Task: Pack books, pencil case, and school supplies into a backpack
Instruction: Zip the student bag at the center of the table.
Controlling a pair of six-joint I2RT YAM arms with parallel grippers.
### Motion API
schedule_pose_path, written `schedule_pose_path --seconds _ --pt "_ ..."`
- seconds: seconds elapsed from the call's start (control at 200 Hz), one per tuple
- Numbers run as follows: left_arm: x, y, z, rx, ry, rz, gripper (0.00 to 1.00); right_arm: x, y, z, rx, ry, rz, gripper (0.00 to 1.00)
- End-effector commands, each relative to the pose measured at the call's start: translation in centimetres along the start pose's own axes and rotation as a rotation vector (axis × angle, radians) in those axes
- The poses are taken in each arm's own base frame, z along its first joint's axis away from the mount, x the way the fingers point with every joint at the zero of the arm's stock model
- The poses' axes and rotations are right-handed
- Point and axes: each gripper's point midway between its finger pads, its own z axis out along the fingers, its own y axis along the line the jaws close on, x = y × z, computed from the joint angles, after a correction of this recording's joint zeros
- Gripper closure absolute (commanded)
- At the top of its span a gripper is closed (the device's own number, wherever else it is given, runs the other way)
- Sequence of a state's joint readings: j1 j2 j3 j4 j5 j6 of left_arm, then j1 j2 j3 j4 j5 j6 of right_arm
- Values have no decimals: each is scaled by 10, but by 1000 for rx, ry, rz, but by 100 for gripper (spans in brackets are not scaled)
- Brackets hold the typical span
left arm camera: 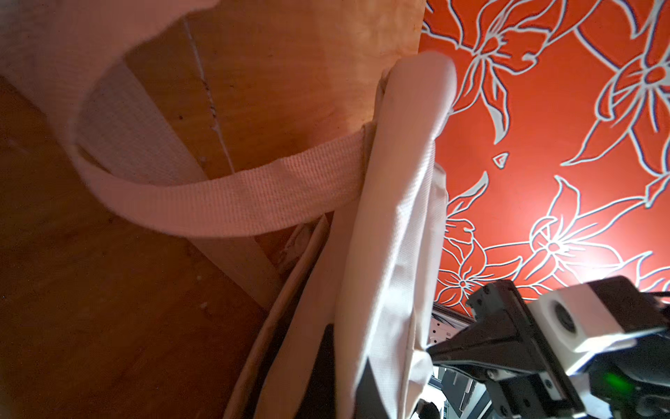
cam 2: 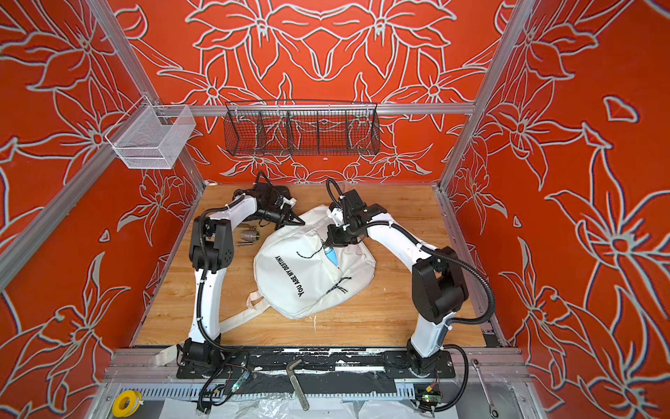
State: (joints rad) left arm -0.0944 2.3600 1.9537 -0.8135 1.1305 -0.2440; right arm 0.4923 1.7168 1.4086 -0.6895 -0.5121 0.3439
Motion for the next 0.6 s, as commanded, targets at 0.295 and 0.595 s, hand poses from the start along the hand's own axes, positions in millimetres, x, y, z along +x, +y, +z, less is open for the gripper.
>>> schedule_pose_path --seconds 0.295,0.595 --pt "-33 -2 -80 -59 -256 42 100 55 -14 -10 64 136 155 100" --pt "-42 15 -122 -55 -357 -19 100 72 -14 -20 94 204 204 100"
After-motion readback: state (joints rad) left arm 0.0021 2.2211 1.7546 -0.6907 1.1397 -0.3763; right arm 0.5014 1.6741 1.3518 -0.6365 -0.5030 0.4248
